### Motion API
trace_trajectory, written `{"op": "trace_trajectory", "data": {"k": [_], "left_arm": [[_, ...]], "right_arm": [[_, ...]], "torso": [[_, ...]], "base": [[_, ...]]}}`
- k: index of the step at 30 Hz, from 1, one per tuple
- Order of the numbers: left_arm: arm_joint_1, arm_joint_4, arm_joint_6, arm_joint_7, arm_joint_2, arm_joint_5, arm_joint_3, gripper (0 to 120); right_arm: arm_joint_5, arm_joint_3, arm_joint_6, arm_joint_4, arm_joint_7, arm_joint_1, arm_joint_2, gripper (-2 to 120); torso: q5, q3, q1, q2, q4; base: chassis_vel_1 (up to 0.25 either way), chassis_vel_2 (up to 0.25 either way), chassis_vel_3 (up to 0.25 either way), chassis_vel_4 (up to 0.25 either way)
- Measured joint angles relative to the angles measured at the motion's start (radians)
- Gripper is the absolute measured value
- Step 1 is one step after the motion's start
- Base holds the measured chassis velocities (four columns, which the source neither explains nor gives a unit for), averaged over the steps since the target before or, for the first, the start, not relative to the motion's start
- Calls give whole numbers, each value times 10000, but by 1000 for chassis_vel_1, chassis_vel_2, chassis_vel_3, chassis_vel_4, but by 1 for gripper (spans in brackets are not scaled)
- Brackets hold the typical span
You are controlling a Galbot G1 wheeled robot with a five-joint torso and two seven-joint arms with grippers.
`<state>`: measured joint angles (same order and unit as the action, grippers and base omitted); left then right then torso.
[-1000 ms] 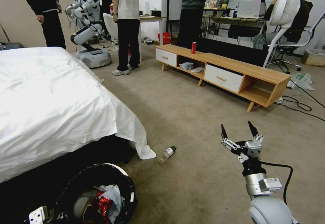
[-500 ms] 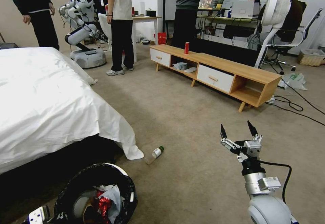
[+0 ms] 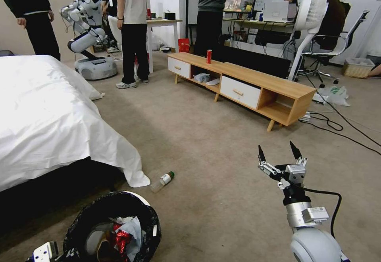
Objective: Pick up the trash bin, then pick up the garbage from the floor and place it into the trash bin.
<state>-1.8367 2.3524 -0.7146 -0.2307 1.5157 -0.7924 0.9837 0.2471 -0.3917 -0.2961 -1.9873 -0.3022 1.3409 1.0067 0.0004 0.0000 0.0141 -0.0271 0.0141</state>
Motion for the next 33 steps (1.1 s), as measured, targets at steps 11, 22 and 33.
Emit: {"op": "trace_trajectory", "data": {"k": [11, 22, 33], "left_arm": [[-13, 17, 27, -75, -3, -111, 31, 0], [-22, 37, 21, -129, -12, -191, 75, 0], [-26, 38, 17, -149, -25, -240, 133, 0]], "right_arm": [[-29, 46, -111, 28, 128, -15, 8, 100], [-22, 89, -127, 91, 141, -58, 21, 100], [-4, 170, -129, 196, 144, -207, 42, 100]], "torso": [[-7, -1, 0, 0, -3], [-4, 0, 0, 0, -1], [-4, 0, 0, 0, -1]], "base": [[-20, -28, 34, 38], [0, 0, 0, 0], [54, 62, 63, 59]]}}
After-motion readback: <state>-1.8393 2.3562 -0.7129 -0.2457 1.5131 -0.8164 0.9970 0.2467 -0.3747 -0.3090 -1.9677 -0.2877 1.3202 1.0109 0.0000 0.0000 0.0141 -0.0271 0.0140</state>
